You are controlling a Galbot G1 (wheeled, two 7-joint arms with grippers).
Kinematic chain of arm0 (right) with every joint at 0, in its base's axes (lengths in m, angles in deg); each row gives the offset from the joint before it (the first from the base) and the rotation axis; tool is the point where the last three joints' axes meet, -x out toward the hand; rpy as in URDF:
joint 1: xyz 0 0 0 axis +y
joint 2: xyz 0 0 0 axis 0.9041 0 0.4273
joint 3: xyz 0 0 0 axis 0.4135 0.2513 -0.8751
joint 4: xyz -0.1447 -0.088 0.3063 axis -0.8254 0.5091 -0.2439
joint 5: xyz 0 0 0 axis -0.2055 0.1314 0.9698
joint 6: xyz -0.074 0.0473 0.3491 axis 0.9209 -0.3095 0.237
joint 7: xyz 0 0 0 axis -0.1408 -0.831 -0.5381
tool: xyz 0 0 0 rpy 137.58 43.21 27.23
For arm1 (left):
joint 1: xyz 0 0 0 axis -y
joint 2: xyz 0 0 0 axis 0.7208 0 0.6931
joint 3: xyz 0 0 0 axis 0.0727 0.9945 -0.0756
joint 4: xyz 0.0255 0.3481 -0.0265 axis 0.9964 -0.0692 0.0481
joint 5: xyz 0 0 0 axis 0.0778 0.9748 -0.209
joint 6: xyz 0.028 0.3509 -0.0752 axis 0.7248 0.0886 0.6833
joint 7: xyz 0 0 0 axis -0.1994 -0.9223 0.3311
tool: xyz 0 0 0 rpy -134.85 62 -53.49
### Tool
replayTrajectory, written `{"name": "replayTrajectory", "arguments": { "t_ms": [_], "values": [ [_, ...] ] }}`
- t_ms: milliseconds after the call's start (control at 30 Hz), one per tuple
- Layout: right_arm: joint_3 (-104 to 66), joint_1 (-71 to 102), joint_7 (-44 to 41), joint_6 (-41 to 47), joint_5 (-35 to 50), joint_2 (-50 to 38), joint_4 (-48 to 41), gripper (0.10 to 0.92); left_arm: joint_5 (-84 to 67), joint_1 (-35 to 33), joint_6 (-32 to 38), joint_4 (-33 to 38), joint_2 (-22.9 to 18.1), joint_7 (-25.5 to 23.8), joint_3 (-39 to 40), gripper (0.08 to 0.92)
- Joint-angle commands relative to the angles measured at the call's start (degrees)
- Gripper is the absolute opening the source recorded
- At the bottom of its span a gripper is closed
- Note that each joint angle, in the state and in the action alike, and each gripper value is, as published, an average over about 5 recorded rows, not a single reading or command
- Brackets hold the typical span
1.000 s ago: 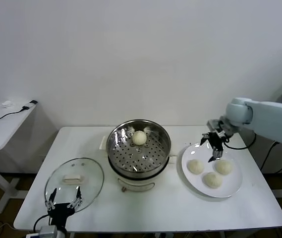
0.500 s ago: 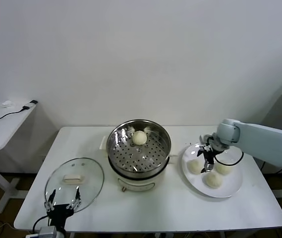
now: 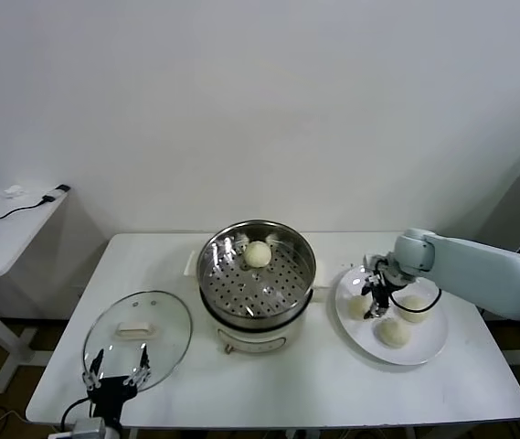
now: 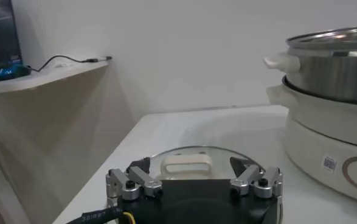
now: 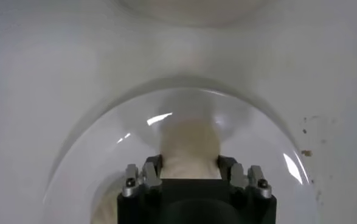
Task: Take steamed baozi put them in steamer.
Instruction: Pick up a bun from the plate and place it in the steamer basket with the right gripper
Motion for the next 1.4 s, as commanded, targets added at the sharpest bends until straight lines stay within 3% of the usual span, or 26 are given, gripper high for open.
{"name": "replayTrajectory", "arguments": {
  "t_ms": [33,200,300,500,700,1033,1400],
  "values": [
    [1.45,-7.74,-1.99,-0.23,1.86,-1.83,2.69,0.603,0.12,-0.07,0.09,0.17,-0.02,0.04,0.20,0.823],
    [8.68,-25.34,-7.89,-2.19,6.76,-1.90,5.00,0.602,0.25,-0.20,0.23,0.43,0.12,0.10,0.61,0.823],
    [13.49,-35.55,-8.85,-1.71,13.94,0.08,8.44,0.602,0.35,-0.42,0.24,0.76,0.24,0.11,0.87,0.823],
    [11.73,-42.31,-0.64,5.62,29.88,6.36,19.35,0.602,0.69,-0.86,0.14,1.42,0.49,0.08,1.30,0.823],
    [6.88,-36.15,8.57,13.00,36.79,16.22,22.60,0.602,1.07,-1.23,0.38,1.59,0.62,0.15,1.42,0.823],
    [6.42,-24.75,13.66,16.21,35.47,29.97,14.34,0.602,1.17,-0.92,0.36,1.16,0.85,0.17,1.17,0.823],
    [7.28,-14.47,17.18,17.45,30.95,35.37,4.57,0.603,1.46,-1.21,1.16,0.17,1.07,0.29,1.18,0.823]
  ]
}}
